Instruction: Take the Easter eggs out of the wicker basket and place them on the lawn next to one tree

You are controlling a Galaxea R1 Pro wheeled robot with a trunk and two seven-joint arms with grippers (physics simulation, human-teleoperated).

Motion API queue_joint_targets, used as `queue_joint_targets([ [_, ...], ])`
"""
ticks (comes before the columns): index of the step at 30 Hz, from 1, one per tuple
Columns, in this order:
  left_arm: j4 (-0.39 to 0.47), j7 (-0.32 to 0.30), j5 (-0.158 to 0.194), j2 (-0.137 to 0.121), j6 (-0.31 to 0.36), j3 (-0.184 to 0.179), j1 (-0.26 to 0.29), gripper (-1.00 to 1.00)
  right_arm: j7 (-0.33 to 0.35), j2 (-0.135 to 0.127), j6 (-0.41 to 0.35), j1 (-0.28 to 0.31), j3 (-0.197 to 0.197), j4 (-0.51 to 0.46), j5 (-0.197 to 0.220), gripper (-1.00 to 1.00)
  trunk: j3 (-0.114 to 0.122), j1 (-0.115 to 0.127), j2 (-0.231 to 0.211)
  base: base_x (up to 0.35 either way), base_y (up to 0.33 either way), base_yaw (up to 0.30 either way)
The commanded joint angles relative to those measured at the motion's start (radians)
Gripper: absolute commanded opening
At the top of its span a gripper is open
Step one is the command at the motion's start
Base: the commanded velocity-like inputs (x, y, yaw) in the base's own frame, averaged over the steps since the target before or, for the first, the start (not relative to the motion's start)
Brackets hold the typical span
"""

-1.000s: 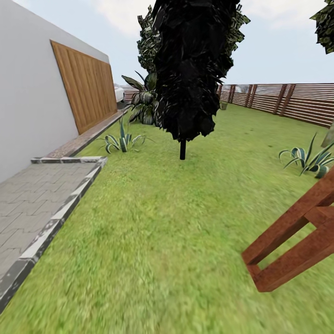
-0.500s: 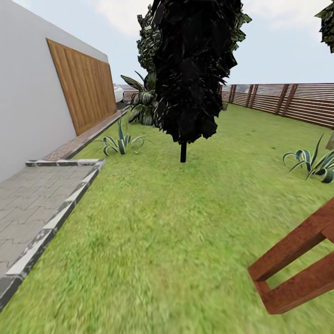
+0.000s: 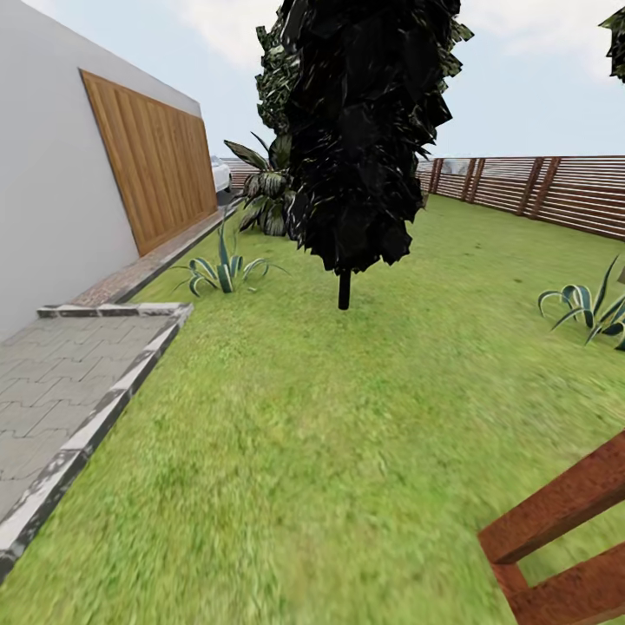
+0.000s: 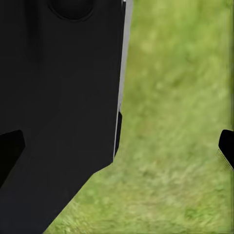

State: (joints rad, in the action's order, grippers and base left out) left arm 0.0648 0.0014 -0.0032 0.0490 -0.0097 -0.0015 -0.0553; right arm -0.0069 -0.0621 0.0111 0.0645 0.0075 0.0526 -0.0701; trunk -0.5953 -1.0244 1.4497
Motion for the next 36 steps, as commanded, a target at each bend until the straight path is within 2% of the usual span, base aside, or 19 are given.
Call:
queue_joint_targets([
  [1,0.002,0.0,-0.001,0.0,-0.001,0.0,-0.001,1.0,-0.001,0.0,0.001,0.001,0.001,0.003,-0.008,1.0,-0.001,-0.001,0.0,0.336,0.0,0.0],
  [36,0.002,0.0,0.0,0.0,-0.001,-0.001,-0.001,1.0,-0.001,-0.001,0.001,0.001,0.002,0.003,-0.008,1.0,-0.001,-0.001,0.0,0.336,0.0,-0.003],
])
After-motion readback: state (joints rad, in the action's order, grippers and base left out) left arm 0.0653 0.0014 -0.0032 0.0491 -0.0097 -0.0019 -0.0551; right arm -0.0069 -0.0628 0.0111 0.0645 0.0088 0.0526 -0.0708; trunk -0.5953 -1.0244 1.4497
